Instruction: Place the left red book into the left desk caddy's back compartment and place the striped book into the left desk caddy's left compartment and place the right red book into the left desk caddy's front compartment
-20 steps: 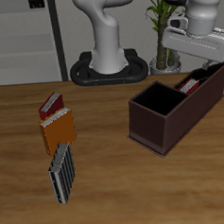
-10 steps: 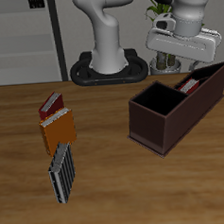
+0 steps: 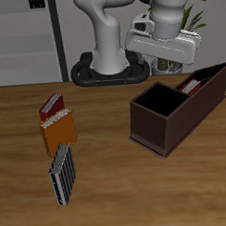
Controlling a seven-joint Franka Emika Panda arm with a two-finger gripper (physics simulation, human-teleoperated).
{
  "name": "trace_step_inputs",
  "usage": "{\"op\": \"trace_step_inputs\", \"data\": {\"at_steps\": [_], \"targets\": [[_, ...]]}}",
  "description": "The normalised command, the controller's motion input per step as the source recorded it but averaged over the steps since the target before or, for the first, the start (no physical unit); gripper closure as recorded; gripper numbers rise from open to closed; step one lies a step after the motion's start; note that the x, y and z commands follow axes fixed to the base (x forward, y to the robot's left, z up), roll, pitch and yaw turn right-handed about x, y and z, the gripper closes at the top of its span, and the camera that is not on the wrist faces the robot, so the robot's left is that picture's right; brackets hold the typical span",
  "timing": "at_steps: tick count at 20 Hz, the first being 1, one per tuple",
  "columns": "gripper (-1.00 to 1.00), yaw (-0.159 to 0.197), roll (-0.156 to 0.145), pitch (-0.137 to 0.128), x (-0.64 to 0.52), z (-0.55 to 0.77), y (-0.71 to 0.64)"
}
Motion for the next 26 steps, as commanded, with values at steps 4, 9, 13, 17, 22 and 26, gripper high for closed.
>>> {"op": "trace_step_inputs", "data": {"at_steps": [4,9,13,17,22,26], "targets": [[-1.0,0.082,-0.03,0.031,0.15,0.13,-0.59],[-1.0,0.043,-0.033,0.095,0.3,0.07,-0.63],[-1.0,0.122,-0.06,0.027,0.34,0.11,-0.54],[-1.0,0.092,-0.039,0.005,0.22,0.05,-0.33],[-1.0,0.051,-0.016,0.065,0.23,0.01,-0.39],[-1.0,0.086,0.047,0.021,0.14,0.09,-0.22]]}}
